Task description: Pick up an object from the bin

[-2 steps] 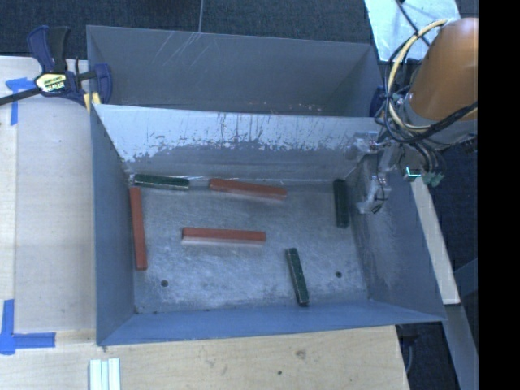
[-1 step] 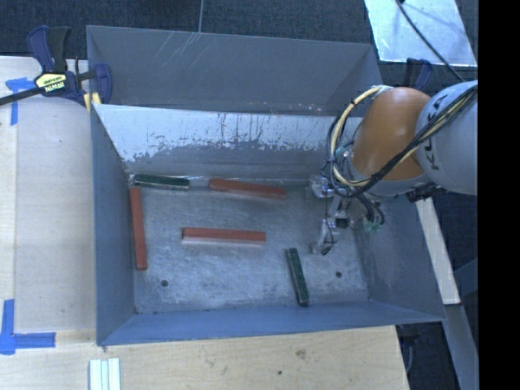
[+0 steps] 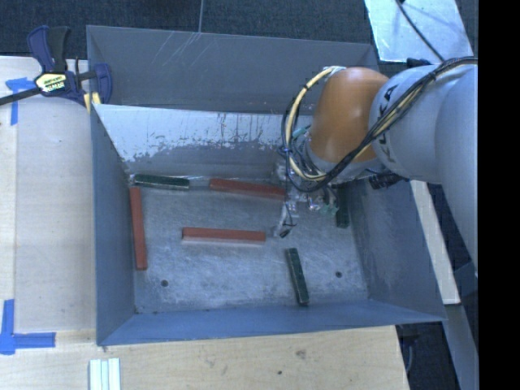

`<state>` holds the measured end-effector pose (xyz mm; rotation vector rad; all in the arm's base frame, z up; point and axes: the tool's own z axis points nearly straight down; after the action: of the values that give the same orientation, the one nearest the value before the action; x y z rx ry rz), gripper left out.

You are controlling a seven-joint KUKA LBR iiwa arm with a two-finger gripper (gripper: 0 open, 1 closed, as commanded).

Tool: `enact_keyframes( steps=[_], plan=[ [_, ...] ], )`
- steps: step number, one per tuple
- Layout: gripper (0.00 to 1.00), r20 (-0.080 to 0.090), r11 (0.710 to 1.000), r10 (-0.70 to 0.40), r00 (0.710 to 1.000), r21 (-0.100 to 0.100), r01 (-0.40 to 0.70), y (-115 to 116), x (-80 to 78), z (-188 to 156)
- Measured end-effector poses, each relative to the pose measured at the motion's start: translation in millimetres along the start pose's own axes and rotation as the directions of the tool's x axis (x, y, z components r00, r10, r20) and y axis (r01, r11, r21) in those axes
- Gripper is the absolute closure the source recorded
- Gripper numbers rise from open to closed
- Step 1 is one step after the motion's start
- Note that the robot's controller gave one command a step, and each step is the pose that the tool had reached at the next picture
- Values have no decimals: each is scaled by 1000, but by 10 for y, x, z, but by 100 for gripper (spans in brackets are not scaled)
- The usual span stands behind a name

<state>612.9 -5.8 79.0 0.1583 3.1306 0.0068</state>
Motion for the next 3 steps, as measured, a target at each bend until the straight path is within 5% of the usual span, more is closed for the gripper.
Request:
enact_keyframes(
  steps=[1,2,3],
  plan=[
    [0,-2,984,-177,984,5,177,-17,-80,87],
    [100,0,984,-178,984,4,178,-14,-85,84],
    [100,1,985,-175,985,4,175,158,-73,81]
  ],
)
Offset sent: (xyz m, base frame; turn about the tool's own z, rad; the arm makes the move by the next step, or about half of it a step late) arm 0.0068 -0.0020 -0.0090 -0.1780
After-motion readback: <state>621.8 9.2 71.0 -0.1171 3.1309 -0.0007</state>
